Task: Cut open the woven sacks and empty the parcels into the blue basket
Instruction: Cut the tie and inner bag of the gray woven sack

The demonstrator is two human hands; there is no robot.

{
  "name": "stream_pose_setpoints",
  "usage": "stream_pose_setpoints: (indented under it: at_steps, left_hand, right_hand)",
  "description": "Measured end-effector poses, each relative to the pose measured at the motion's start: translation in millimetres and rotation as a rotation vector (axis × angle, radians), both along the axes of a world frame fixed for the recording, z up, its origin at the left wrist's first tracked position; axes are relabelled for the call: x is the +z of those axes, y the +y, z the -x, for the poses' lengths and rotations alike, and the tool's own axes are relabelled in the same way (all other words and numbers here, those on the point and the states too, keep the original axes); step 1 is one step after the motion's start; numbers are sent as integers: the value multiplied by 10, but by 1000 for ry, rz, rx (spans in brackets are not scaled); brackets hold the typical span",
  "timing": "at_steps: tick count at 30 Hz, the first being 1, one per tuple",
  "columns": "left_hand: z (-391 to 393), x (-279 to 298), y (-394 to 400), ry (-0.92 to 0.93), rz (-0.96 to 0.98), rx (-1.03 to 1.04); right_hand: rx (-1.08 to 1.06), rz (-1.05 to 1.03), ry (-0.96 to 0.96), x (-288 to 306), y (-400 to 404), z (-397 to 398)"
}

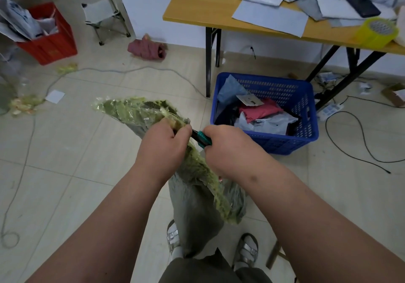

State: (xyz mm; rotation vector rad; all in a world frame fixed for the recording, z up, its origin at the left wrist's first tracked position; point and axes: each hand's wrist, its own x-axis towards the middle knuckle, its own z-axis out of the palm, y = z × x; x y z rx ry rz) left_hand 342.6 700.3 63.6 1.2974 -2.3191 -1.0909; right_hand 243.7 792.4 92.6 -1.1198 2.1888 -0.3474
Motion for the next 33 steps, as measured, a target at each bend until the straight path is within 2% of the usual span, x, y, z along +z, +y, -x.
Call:
stream_pose_setpoints:
  at_steps: [3,7,8,12,14,17,22,25,28,30,33]
  left_hand:
    - [26,12,-5,-41,75,-26]
    - [18,-68,-78,257,-303,295]
    - [11,-64,-57,277,-347,314]
    - [58,-61,58,187,-231,47]
    - [83,-48,3,250,-254,115]
    - [51,-69,-118,422,-460,331]
    - [106,-93,-8,327,-437,154]
    - [90,-66,-128,460,-452,245]
    - [36,-100,-157,578,-569,308]
    - [10,-161,-140,600,-630,337]
    - [-34,-194,-193,607,-666,362]
  right_hand:
    - [7,6,50,7,-66,-18]
    - [-1,-12,3,-54,43,-136]
    - [1,-27,-6,-72,62,-152]
    - [28,-60,-1,-97,-57,-86]
    - [6,-41,-32,-100,-58,-54]
    - [-22,-63,-70,-133,67,-54]
    - [-21,-54,-92,-185,-35,5]
    - [-13,-39,-66,-259,66,9]
    - [-15,-99,-51,-312,176,37]
    - [-33,-100,-40,-300,150,102]
    - [-98,16,-40,-210,91,142]
